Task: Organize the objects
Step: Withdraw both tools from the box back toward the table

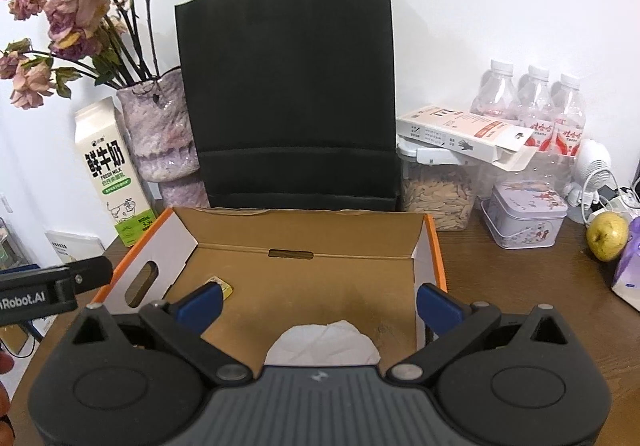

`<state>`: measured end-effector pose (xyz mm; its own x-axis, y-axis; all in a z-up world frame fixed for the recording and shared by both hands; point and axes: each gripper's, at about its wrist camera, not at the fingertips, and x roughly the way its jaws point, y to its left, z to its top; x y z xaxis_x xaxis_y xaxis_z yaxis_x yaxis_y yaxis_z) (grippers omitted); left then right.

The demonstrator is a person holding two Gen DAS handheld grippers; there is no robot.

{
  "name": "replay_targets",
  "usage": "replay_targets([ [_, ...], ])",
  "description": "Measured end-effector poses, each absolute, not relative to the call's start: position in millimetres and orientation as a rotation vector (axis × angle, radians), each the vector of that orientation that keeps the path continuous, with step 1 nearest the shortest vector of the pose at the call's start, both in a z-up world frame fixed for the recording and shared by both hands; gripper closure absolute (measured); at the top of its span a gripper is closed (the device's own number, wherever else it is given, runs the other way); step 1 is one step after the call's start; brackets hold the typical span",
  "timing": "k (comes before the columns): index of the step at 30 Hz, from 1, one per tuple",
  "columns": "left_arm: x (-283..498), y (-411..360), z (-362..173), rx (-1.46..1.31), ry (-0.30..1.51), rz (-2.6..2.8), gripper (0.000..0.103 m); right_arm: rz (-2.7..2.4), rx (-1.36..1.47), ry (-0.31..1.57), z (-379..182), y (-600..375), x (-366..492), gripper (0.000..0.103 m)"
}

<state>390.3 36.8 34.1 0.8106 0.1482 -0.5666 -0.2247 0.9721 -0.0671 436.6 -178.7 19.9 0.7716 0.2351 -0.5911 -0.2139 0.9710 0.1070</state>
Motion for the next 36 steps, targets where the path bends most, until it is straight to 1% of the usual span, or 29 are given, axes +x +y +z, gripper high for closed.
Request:
replay_targets([
  [19,307.8,19.5,70.8,-0.118,0.536,0.181,0.0,0.27,0.038,0.579,54.2,-197.0,354.8,0.0],
  [36,219.6,1.6,80.6,-0.105,0.503,0.154,0.0,0.302,0.031,0.527,64.3,-213.4,263.4,0.0],
])
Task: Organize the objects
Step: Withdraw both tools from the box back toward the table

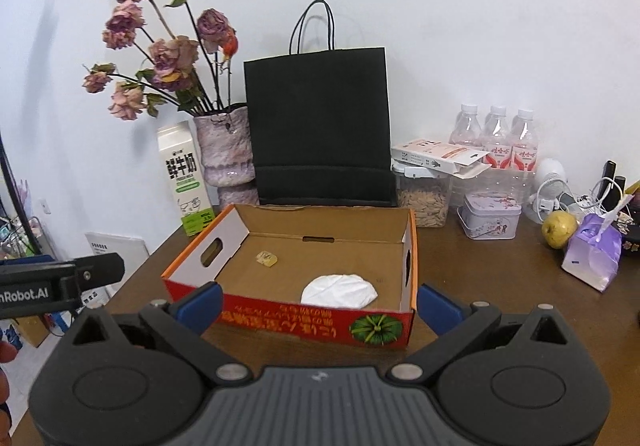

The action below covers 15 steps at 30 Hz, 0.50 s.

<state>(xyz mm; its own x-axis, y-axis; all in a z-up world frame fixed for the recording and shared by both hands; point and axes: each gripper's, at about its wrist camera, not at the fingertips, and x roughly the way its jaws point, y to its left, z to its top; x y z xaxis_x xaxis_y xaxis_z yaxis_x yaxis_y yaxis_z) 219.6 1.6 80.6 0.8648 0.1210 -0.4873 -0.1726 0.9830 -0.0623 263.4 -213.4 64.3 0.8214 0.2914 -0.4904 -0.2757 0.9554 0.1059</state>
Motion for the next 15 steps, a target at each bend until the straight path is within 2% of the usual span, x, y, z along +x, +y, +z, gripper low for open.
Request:
replay_targets([
  [15,144.1,-5.2,59.5,-0.096,0.52,0.14,0.0,0.323,0.014,0.511,50.1,-232.3,179.7,0.0],
])
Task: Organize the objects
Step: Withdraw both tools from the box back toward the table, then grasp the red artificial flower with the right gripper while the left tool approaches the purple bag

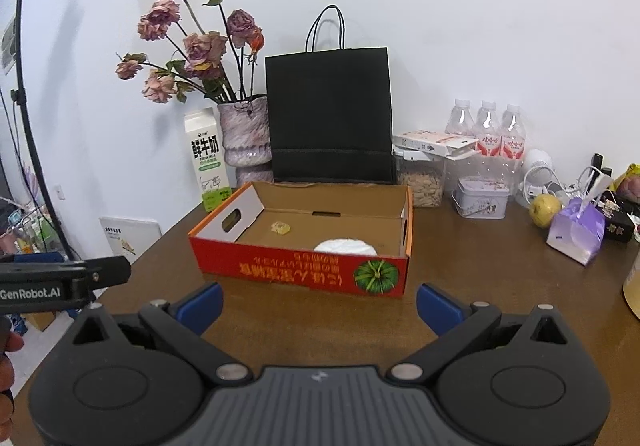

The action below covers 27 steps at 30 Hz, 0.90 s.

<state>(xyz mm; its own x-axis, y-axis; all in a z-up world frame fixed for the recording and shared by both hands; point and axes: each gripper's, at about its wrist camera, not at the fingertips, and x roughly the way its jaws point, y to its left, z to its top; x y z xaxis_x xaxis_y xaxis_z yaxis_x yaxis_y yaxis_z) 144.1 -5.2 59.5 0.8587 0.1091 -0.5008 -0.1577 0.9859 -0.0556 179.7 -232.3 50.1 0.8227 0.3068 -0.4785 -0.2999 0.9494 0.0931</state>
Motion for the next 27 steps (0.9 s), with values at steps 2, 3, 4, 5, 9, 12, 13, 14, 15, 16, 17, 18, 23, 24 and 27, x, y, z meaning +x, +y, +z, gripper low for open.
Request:
replay_targets([
  [2,134.6,-4.9,56.4,-0.106,0.522,0.137,0.0,0.326,0.017,0.512,47.0,-235.2,170.8,0.0],
  [3,129.8,-5.3,55.2,-0.108,0.523,0.135,0.0,0.328,0.016,0.512,45.5,-236.6,166.0,0.0],
  [4,124.9,-5.7,53.9,-0.108,0.522,0.133,0.0,0.33,0.013,0.511,43.8,-237.7,160.8,0.0],
  [5,120.3,-5.7,52.7,-0.109,0.521,0.133,0.0,0.33,0.008,0.51,42.0,-238.4,155.6,0.0],
  [9,103.9,-4.5,45.9,-0.123,0.531,0.136,0.0,0.342,-0.01,0.506,34.5,-240.3,135.0,0.0],
  [12,90.9,-2.8,38.3,-0.132,0.545,0.14,0.0,0.362,-0.029,0.502,26.8,-240.1,117.7,0.0],
  [13,87.1,-2.9,35.6,-0.131,0.553,0.143,0.0,0.37,-0.037,0.502,23.7,-239.8,112.0,0.0],
  [14,84.1,-3.0,32.7,-0.13,0.561,0.146,0.0,0.378,-0.045,0.503,20.2,-239.2,105.5,0.0],
  [15,80.9,-3.0,30.0,-0.131,0.568,0.146,0.0,0.385,-0.052,0.504,17.3,-238.2,100.4,0.0],
  [16,77.5,-3.0,27.3,-0.132,0.573,0.143,0.0,0.39,-0.061,0.506,13.5,-237.4,94.9,0.0],
  [17,73.4,-3.3,24.4,-0.133,0.577,0.141,0.0,0.396,-0.068,0.507,9.9,-236.4,89.6,0.0],
  [18,69.9,-3.3,21.9,-0.134,0.58,0.142,0.0,0.402,-0.072,0.508,6.6,-236.1,84.6,0.0],
  [23,53.8,-1.3,8.8,-0.145,0.601,0.138,0.0,0.427,-0.07,0.511,-9.3,-234.8,60.9,0.0],
  [24,50.5,-0.8,6.3,-0.149,0.603,0.138,0.0,0.429,-0.065,0.511,-12.3,-235.4,57.2,0.0],
  [27,41.3,2.7,-0.1,-0.168,0.61,0.145,0.0,0.431,-0.054,0.515,-21.8,-238.0,47.0,0.0],
])
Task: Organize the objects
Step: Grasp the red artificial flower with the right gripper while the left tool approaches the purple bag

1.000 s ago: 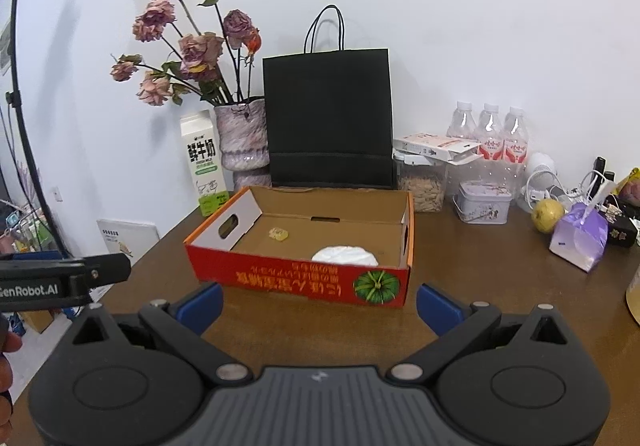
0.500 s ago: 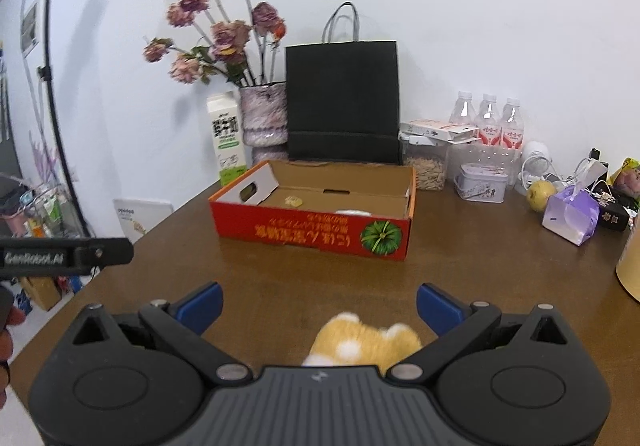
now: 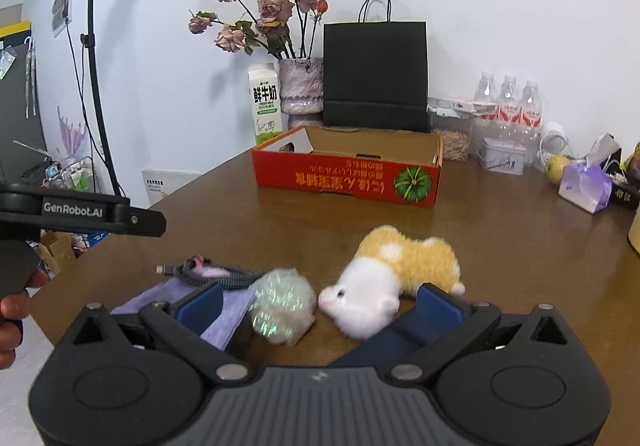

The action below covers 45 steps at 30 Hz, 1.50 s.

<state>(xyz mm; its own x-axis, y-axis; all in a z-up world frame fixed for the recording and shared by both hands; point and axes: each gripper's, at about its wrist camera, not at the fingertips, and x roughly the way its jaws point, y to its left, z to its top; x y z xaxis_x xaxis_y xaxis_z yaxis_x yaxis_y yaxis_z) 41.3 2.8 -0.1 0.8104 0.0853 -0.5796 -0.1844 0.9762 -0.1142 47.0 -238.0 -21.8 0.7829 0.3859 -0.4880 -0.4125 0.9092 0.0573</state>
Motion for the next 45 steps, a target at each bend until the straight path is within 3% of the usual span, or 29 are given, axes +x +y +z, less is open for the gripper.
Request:
replay_targets([
  [12,17.3,5.4,-13.1,-0.185,0.612,0.156,0.0,0.489,-0.083,0.518,-43.0,-229.7,18.5,0.001],
  [26,-1.8,3.1,-25.8,-0.177,0.636,0.149,0.0,0.577,-0.135,0.564,-73.0,-210.5,2.1,0.033],
  [28,-3.0,3.4,-28.7,-0.176,0.643,0.146,0.0,0.578,-0.124,0.568,-75.8,-210.8,3.3,0.045],
  [34,-4.2,5.1,-35.1,-0.183,0.662,0.136,0.0,0.59,-0.111,0.583,-80.4,-211.4,6.0,0.063],
  [45,2.6,-1.1,-43.4,-0.192,0.686,0.082,0.0,0.538,-0.081,0.504,-67.8,-228.7,-0.3,0.071],
])
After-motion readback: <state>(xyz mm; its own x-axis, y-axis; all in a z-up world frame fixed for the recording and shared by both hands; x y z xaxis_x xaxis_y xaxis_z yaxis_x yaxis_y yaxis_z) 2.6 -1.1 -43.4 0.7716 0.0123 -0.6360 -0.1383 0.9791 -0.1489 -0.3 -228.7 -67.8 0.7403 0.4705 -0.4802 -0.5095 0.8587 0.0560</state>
